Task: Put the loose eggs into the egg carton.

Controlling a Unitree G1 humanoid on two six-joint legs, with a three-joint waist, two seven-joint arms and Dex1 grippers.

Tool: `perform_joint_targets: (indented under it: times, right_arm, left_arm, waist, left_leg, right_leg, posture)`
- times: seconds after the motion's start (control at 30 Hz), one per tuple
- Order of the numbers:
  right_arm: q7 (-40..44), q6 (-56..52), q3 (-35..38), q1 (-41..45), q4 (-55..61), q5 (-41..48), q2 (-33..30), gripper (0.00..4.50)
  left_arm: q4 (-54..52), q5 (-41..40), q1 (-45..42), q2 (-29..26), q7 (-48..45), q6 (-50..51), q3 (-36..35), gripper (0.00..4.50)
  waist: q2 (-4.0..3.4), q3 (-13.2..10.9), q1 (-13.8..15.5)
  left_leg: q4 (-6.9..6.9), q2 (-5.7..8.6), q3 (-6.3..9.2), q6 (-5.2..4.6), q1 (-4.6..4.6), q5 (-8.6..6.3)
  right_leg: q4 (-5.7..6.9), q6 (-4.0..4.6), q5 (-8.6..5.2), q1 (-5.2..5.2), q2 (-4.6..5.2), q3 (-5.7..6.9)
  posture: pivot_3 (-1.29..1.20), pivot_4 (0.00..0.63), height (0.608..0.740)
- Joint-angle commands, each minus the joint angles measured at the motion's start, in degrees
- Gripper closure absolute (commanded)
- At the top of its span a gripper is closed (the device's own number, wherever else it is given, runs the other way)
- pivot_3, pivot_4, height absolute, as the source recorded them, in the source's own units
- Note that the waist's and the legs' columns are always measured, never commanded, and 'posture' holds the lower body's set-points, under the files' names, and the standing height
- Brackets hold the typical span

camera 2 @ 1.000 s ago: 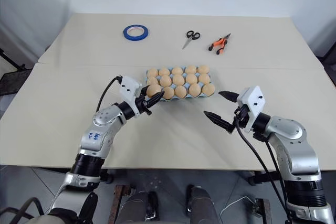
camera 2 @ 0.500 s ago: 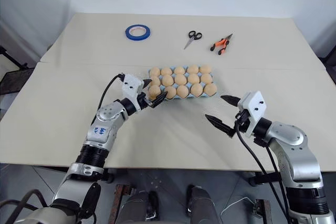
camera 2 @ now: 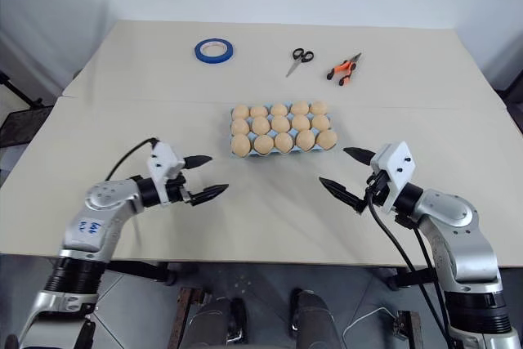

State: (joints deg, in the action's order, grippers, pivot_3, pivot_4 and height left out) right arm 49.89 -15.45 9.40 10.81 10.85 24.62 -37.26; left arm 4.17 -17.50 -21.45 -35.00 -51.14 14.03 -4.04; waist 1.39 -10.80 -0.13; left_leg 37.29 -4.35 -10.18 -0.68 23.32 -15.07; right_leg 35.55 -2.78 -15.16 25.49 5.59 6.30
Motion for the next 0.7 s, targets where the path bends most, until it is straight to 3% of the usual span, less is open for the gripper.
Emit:
perform_joint_targets:
  times: [0.03,0.33,0.7]
  right_arm:
    - [2.81,2.46,3.13,1.17,-2.48,0.44,-2.9,0.0]
    - [12.22,7.31,3.59,6.08,-15.05,-0.03,-9.11,0.0]
    - [12.63,9.01,2.71,9.17,-18.64,-1.85,-8.26,0.0]
  left_arm:
    - [3.67,-2.62,-2.06,-3.36,-3.66,-2.61,-4.79,0.02]
    - [16.14,-2.79,-10.16,-7.5,-13.6,-6.26,-5.62,0.02]
    - [21.56,-3.61,-14.73,-5.74,-16.47,-9.18,-5.85,0.02]
  waist:
    - [0.0,0.0,0.0]
    - [0.0,0.0,-0.1]
    - [0.0,0.0,-0.35]
  left_leg:
    - [0.0,0.01,0.0,0.0,0.0,0.0]
    - [-0.07,0.04,-0.04,-0.26,0.01,0.12]
    - [-0.02,-0.01,-0.1,-0.22,-0.01,0.15]
  right_leg:
    - [0.0,0.0,0.0,0.0,0.01,0.0]
    - [-0.04,-0.01,0.0,0.01,-0.1,0.05]
    - [0.05,-0.01,0.0,0.02,-0.13,0.01]
  posture:
    - [0.0,0.15,0.74]
    - [0.0,0.15,0.74]
    - [0.0,0.15,0.74]
